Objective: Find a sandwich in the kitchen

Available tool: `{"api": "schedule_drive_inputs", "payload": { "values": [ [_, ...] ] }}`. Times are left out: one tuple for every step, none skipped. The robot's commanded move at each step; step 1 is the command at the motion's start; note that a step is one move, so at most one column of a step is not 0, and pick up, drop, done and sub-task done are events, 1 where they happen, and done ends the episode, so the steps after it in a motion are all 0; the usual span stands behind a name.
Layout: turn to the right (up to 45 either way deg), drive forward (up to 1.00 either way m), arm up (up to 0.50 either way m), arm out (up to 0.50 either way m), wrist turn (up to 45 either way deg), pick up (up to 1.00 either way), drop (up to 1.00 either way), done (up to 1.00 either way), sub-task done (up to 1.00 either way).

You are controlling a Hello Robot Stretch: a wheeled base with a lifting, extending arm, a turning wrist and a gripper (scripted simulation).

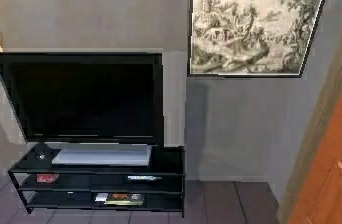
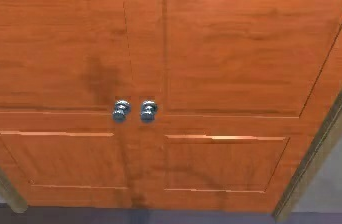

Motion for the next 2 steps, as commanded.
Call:
{"api": "schedule_drive_inputs", "payload": {
  "values": [
    [-45.0,0.00,0.00,0.00,0.0,0.00,0.00,0.00,0.00],
    [-3.0,0.00,0.00,0.00,0.0,0.00,0.00,0.00,0.00]
  ]
}}
